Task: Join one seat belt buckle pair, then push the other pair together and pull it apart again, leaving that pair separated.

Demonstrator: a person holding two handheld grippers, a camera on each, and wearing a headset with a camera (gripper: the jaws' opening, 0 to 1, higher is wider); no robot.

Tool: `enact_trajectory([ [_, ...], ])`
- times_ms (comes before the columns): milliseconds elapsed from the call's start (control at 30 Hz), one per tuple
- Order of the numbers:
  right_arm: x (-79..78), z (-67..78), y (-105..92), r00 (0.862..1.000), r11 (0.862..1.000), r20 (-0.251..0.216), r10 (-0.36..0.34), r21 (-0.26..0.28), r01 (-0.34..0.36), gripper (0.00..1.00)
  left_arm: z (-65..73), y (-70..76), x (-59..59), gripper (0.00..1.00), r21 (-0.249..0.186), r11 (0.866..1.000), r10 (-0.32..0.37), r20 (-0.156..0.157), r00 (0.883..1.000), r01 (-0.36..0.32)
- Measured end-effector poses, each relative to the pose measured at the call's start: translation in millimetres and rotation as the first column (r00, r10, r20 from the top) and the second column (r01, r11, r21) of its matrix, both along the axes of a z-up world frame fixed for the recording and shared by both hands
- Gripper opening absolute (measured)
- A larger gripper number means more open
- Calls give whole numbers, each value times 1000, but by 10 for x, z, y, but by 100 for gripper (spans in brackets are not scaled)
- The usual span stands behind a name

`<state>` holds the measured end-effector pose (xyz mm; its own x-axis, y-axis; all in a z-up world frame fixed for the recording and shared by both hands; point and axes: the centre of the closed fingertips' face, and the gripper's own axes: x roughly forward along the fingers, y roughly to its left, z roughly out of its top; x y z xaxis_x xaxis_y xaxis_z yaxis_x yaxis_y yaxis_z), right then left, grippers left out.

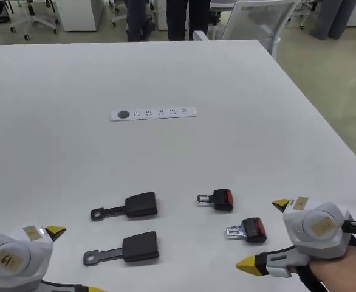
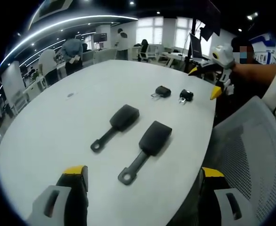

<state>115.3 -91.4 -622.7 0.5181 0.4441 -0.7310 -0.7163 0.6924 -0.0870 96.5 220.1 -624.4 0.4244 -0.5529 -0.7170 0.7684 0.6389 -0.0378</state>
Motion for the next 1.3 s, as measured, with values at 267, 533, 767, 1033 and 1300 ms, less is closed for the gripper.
enact_trajectory([
  [267,-25,-3,1,1000,1000,0,-10,8,10,97,-17,32,-17,99,5,1000,-1,-5,1000,1],
  [533,-56,-19,-15,1000,1000,-1,-11,6,11,97,-5,2,23,99,5,1000,-2,5,1000,2],
  [767,-66,-26,-43,1000,1000,-2,-21,12,21,96,-17,-26,7,99,7,1000,-12,3,1000,12],
  [1033,-54,-27,-37,1000,1000,1,-25,15,25,95,-10,-37,10,98,6,1000,-15,4,1000,15],
  [1300,-53,-30,-32,1000,1000,-1,-19,14,19,94,-29,-19,-20,98,9,1000,-8,0,1000,8],
])
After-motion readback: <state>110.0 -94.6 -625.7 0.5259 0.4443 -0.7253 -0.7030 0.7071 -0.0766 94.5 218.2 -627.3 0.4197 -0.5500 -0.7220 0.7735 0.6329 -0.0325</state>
